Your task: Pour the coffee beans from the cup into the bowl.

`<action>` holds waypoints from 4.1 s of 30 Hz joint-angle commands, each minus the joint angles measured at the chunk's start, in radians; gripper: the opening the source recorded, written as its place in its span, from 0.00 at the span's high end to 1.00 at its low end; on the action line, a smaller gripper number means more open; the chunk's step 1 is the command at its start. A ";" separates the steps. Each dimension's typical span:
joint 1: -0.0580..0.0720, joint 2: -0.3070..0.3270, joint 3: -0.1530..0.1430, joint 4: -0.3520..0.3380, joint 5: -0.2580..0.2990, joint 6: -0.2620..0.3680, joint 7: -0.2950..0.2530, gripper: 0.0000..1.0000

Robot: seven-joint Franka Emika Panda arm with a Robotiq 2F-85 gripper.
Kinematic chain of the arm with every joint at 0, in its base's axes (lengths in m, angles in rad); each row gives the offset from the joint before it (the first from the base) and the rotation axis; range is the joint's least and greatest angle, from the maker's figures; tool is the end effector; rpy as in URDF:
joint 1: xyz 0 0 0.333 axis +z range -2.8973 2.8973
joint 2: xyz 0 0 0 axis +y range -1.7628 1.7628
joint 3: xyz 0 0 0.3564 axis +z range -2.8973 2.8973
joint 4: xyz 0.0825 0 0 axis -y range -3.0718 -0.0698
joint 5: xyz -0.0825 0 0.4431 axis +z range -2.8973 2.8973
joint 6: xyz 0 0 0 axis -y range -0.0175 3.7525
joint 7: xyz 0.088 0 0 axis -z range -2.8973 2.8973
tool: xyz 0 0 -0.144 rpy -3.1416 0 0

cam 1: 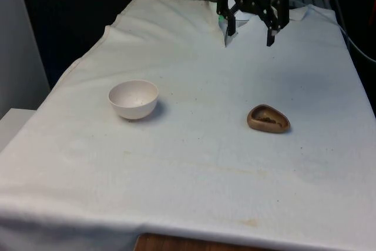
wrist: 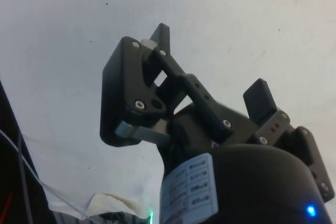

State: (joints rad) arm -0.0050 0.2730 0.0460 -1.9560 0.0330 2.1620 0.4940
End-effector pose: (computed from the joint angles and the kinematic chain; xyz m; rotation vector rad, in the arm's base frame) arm 0.6541 0.0285 0.2989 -3.0322 0.7318 0.1167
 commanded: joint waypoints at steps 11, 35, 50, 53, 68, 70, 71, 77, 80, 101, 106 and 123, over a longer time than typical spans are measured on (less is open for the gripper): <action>-0.002 0.042 -0.004 -0.009 0.010 0.047 0.054 0.00; 0.035 0.093 0.024 -0.013 -0.156 0.100 0.219 0.00; 0.046 0.160 0.023 -0.016 -0.247 0.175 0.264 0.00; 0.049 0.176 0.023 -0.014 -0.266 0.189 0.277 0.00; 0.049 0.233 0.025 -0.010 -0.372 0.252 0.353 0.00; 0.055 0.243 0.016 -0.009 -0.398 0.273 0.377 0.00; 0.055 0.247 0.015 -0.008 -0.408 0.276 0.384 0.00; 0.055 0.270 0.014 0.000 -0.471 0.286 0.431 0.00; 0.055 0.279 0.014 0.005 -0.498 0.287 0.451 0.00; 0.053 0.323 0.022 0.032 -0.619 0.291 0.547 0.00; 0.051 0.324 0.024 0.036 -0.613 0.297 0.540 0.00; 0.027 0.316 0.034 -0.013 -0.598 0.399 0.529 0.00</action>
State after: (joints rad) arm 0.0320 0.5970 0.0680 -1.9550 -0.5770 2.5440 1.0340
